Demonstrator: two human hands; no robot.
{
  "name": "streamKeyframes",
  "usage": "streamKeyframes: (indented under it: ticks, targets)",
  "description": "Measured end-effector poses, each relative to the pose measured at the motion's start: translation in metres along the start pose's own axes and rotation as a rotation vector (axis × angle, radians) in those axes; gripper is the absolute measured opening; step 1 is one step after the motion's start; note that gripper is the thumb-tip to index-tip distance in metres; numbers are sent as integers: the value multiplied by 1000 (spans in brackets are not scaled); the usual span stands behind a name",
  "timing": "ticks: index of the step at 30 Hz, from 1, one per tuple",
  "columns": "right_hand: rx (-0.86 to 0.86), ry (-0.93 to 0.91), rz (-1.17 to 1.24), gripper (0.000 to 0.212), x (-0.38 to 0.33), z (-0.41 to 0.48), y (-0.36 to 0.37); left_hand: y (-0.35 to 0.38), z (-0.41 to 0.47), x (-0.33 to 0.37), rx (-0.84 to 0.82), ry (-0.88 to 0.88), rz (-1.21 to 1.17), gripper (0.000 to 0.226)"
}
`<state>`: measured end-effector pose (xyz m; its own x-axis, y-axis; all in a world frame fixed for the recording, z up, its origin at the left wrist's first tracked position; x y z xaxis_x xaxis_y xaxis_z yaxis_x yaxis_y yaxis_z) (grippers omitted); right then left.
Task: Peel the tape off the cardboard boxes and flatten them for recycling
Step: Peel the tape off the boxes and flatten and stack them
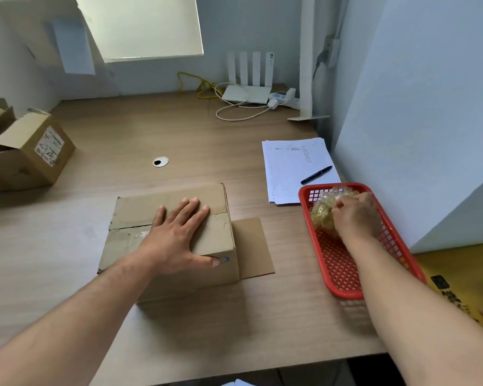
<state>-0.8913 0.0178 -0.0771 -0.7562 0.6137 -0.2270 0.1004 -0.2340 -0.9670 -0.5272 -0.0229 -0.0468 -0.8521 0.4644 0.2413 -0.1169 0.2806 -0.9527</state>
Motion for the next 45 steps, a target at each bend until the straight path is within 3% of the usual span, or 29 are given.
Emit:
streamKeyframes:
  ticks: [6, 8, 11, 15, 21, 25, 27, 30, 33, 38, 42, 45]
  targets:
    - [-46, -48, -197, 48, -7, -2, 3, 1, 0, -1, 8, 1, 5, 142]
    - [-53, 27, -25, 50, -7, -1, -4, 1, 1, -1, 11, 3, 3, 136]
    - [-88, 163, 250, 31, -1, 9, -14, 2, 2, -1, 17, 3, 5, 130]
    - [-44, 347, 396, 30, 7, 11, -33, 2, 2, -1, 11, 9, -8, 130]
    - [38, 326, 183, 46, -15, -12, -53, 1, 0, 0, -27, 6, -5, 126]
    - [205, 118, 191, 39, -57, -26, -72, -1, -2, 2, -27, 7, 6, 117]
    - [129, -11, 408, 35, -95, -43, -69, -2, -2, 2, -26, 12, 12, 117]
    - [-169, -156, 635, 43, -161, -92, -41, -2, -2, 2, -23, 19, 13, 117]
    - [-332, -196, 677, 60, -199, -127, -12, -3, -1, 1, -33, 39, -18, 112]
    - [-416, -245, 519, 67, -212, -137, -2, -13, -11, -27, 13, 75, -97, 83]
    - [-474, -251, 505, 87, -222, -154, 2, -19, -47, -90, 151, -162, -82, 110]
    - [-515, -269, 591, 92, -235, -176, 10, -22, -80, -123, 253, -364, -280, 127]
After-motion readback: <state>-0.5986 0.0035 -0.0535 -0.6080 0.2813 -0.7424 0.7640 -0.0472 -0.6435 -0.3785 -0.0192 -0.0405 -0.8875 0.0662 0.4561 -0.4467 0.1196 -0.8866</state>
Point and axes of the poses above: each hand's wrist, its own z-axis towards the middle knuckle, its own y-axis out of the palm, x = y × z, the point moved 4 cm from there along z, towards the middle knuckle, and after that the axes turned 8 degrees about -z, right-handed, at the moved point
